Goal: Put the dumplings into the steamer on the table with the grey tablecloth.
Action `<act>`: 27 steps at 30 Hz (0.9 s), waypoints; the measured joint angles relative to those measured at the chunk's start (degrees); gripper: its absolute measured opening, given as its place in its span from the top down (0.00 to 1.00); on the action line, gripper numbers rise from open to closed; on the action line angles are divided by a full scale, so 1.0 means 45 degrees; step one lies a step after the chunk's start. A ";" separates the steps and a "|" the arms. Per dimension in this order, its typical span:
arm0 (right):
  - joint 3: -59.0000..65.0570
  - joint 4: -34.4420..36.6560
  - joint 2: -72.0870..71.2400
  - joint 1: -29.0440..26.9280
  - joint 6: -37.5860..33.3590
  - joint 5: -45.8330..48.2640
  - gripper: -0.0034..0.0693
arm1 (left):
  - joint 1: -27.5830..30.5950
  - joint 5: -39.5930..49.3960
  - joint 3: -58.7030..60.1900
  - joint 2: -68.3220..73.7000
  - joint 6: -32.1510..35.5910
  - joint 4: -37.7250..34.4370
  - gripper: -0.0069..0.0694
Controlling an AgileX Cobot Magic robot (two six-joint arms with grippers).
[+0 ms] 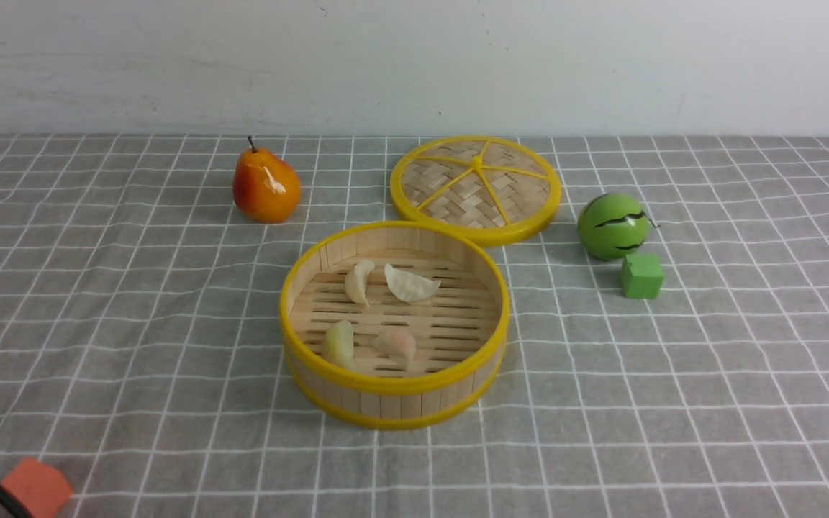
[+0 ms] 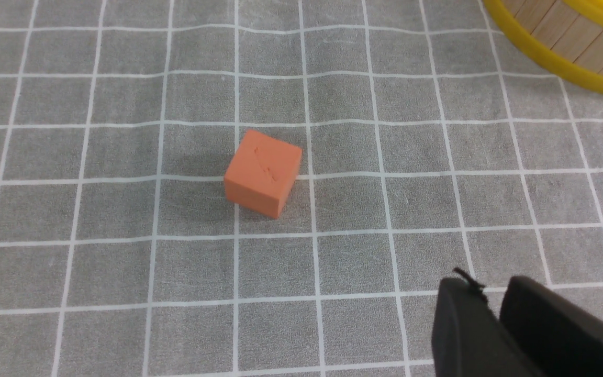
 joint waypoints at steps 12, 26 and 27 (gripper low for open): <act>0.0000 0.0000 0.0000 0.0000 0.0035 0.0015 0.92 | 0.0000 0.0000 0.0000 0.0000 0.0000 0.0005 0.75; 0.0000 -0.0042 0.0000 -0.0014 0.0074 0.0028 0.90 | 0.4231 -0.6001 0.2928 -0.5601 0.0708 -0.1365 0.77; 0.0000 -0.0042 0.0000 -0.0014 0.0074 0.0028 0.90 | 0.4550 -0.6512 0.3230 -0.5734 0.1169 -0.1808 0.79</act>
